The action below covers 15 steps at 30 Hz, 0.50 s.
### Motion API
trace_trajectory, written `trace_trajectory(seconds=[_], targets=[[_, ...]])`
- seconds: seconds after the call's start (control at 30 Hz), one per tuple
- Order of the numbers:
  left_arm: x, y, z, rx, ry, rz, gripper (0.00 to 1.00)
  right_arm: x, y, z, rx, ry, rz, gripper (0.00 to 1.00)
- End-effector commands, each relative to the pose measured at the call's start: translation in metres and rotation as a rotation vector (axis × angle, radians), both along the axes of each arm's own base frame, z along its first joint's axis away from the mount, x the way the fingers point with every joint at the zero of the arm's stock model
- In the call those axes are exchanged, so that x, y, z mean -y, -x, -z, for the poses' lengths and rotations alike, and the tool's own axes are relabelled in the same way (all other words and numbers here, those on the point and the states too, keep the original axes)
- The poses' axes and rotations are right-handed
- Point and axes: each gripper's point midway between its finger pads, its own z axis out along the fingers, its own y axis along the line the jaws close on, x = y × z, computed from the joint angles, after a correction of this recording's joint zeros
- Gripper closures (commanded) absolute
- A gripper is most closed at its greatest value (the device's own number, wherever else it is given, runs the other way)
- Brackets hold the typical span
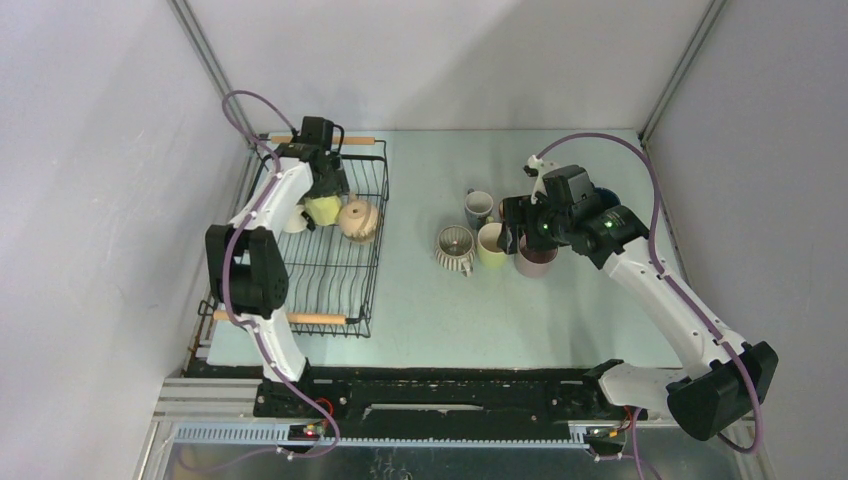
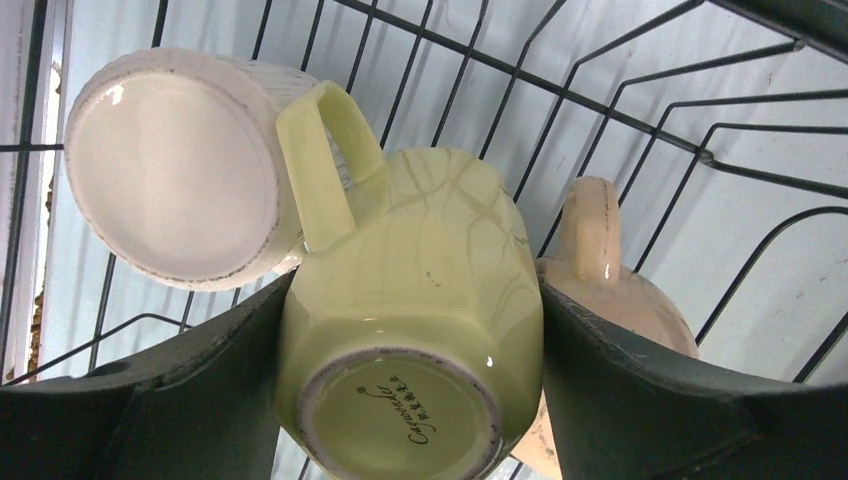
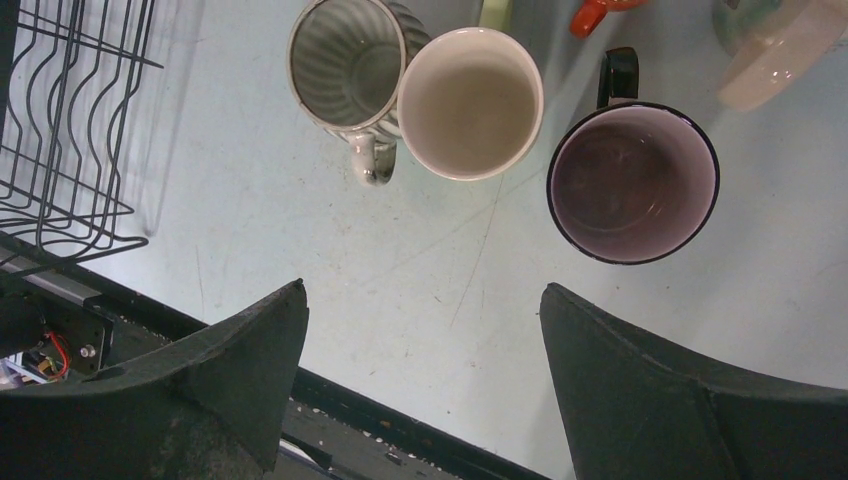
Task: Unload the cups from the dish rack
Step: Unload the cup from the dish rack.
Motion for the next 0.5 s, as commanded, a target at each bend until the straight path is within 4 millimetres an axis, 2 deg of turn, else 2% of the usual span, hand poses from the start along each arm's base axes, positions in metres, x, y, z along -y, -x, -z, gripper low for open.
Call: trace_trajectory(seconds=[0.0, 0.23, 0.47], targets=[[0.0, -0.008, -0.07, 0.161, -0.008, 0.001, 0.72, -0.008, -0.003, -0.008, 0.032, -0.033, -0.01, 0.08], [0.002, -0.003, -0.09, 0.179, 0.001, 0.009, 0.73, -0.017, -0.001, -0.017, 0.037, -0.093, -0.023, 0.08], [0.004, 0.0, -0.099, 0.175, 0.01, 0.022, 0.75, -0.028, 0.0, -0.02, 0.028, -0.14, -0.04, 0.08]])
